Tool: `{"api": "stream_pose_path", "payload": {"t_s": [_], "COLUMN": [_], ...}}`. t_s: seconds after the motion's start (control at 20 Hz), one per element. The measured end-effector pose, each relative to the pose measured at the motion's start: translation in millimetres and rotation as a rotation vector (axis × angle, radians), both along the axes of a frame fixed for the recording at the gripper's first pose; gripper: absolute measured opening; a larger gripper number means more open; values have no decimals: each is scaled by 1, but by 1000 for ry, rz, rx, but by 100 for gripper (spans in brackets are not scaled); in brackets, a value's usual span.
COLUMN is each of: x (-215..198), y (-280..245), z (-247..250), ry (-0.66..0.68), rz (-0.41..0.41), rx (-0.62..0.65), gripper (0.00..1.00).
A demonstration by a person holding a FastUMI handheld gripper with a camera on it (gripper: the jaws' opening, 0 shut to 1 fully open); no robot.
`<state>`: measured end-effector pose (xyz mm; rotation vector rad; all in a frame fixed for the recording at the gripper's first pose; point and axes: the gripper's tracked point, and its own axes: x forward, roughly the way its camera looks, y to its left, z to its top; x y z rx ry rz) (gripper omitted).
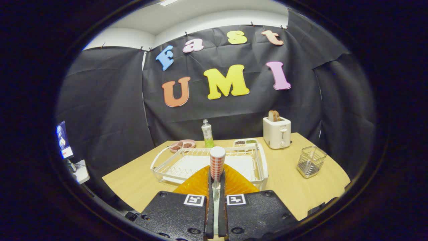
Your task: Take the plate from the dish rack, then take the spoon from the basket and place it into the plate.
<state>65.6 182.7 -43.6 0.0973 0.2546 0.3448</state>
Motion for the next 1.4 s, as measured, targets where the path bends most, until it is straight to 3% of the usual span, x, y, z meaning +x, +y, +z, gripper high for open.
{"api": "stream_pose_path", "payload": {"t_s": [0.5,0.7,0.8,0.85,1.15,1.25,1.4], "x": [-6,-1,2,5,21,25,24], "y": [50,43,36,33,9,2,-4], "z": [-63,-66,-64,-64,-53,-47,-37], "ry": [133,120,111,105,74,59,20], "rz": [42,31,17,10,-52,-77,-104], "rx": [38,-2,-12,-17,-46,-51,-65], "gripper": [11,18,26,39,75,84,90]}}
